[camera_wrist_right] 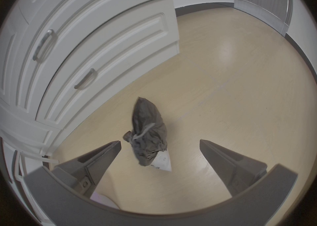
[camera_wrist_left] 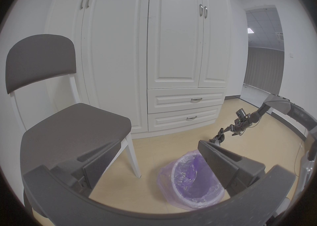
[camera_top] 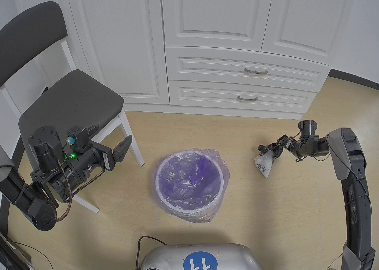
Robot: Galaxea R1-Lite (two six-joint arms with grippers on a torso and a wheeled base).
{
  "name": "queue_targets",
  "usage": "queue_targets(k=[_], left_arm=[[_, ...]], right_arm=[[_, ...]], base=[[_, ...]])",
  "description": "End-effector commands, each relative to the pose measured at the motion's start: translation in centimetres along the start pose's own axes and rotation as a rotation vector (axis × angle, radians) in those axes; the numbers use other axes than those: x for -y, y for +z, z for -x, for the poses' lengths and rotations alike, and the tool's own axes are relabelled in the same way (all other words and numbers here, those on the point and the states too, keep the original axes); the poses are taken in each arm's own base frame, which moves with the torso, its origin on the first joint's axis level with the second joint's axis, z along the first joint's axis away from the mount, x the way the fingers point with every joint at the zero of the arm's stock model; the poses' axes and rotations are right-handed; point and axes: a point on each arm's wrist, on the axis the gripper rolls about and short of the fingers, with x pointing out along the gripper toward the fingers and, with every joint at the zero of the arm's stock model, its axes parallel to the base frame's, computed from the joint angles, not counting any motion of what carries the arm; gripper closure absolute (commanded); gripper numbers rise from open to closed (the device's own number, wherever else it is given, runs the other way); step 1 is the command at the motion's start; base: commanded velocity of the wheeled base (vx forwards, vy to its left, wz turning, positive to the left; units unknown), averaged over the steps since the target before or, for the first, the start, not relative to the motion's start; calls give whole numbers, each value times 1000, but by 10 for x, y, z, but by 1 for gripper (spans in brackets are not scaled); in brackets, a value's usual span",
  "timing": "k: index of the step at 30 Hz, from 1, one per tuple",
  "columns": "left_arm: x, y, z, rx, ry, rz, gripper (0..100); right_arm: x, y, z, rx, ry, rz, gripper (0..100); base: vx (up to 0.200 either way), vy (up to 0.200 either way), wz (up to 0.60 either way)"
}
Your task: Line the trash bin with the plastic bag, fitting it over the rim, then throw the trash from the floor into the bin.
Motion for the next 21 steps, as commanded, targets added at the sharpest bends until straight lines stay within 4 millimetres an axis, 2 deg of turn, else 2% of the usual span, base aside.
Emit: queue_targets(k=[1,8,21], left_arm=[[0,-1,0,-5,-1,-1,0],[0,0,0,1,-1,-2,0],[2,-3,-2,-10,-8,-4,0]], right_arm=[[11,-21,-18,-9,-1,-4,0],[-1,-32,-30,95,96,18,0],[7,-40,-43,200,182,25,0]], base=[[0,0,0],[0,0,0],[0,0,0]])
